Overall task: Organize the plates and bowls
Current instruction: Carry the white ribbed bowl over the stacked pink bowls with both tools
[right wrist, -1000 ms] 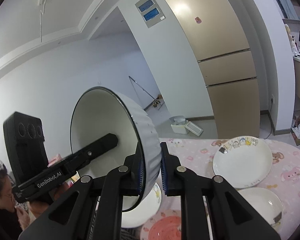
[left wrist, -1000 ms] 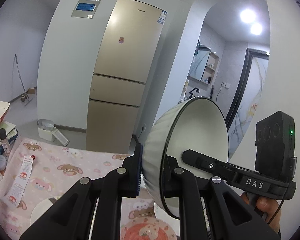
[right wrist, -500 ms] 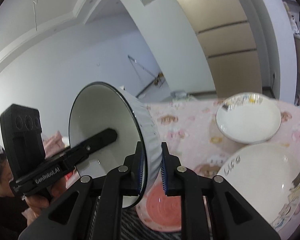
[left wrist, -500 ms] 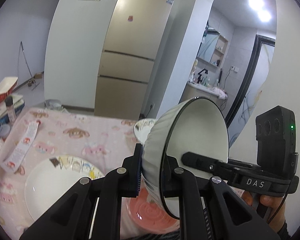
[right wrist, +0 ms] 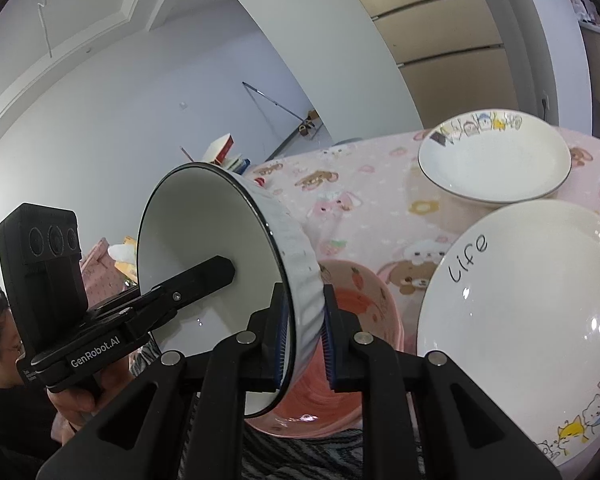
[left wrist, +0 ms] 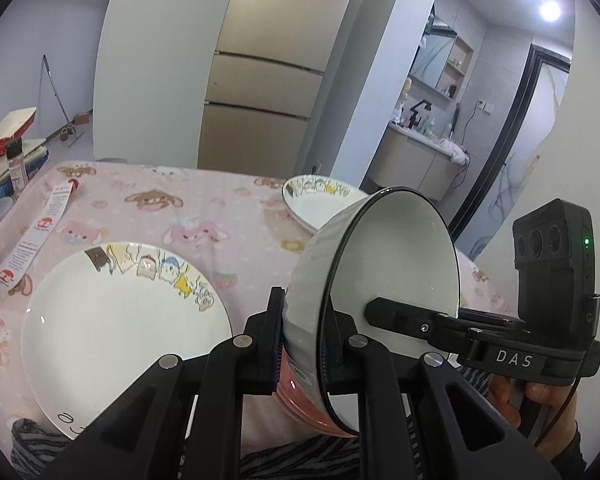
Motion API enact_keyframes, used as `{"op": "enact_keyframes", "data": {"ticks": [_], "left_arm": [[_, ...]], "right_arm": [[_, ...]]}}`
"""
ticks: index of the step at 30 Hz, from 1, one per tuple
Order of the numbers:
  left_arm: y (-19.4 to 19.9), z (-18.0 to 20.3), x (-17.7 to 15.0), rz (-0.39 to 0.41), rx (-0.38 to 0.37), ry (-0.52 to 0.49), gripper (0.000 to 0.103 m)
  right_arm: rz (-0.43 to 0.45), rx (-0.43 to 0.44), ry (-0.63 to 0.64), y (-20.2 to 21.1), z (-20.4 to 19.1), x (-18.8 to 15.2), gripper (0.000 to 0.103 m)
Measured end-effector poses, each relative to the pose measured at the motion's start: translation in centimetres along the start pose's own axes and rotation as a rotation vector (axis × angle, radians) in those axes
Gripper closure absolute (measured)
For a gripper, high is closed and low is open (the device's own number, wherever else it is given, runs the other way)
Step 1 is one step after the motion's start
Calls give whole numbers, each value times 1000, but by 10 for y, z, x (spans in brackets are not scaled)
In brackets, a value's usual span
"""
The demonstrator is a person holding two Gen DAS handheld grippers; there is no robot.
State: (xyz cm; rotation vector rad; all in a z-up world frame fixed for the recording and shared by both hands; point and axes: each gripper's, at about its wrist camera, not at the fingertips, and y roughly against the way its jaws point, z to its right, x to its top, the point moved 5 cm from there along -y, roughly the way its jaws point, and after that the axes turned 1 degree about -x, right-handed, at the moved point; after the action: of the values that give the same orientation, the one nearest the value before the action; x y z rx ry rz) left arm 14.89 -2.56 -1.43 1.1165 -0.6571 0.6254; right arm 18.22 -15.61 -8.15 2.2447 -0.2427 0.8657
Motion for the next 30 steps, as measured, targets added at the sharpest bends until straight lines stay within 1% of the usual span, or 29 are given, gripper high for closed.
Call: {"op": "enact_keyframes", "data": {"ticks": [6, 10, 12, 18, 22, 30], "left_arm": [[-10, -1, -7, -37, 21, -5, 88], [-12, -3, -8, -42, 22, -4, 87], [-14, -3, -9, -43, 38, -13, 86], [-18, -1, -14, -52, 75, -41, 85], [-20, 3, -16, -44, 146, -98, 86], [-20, 4, -16, -34, 174, -128, 86]], "right_arm": [[-31, -29, 22, -8, 4, -7, 85], [-23, -34, 27, -8, 4, -7, 85], [-16, -52, 46, -8, 2, -8, 85], [-12, -149, 138, -7, -5, -10, 84], [-10, -232, 222, -7, -11, -14, 84], [-7, -230, 228, -5, -8, -13, 83]]}}
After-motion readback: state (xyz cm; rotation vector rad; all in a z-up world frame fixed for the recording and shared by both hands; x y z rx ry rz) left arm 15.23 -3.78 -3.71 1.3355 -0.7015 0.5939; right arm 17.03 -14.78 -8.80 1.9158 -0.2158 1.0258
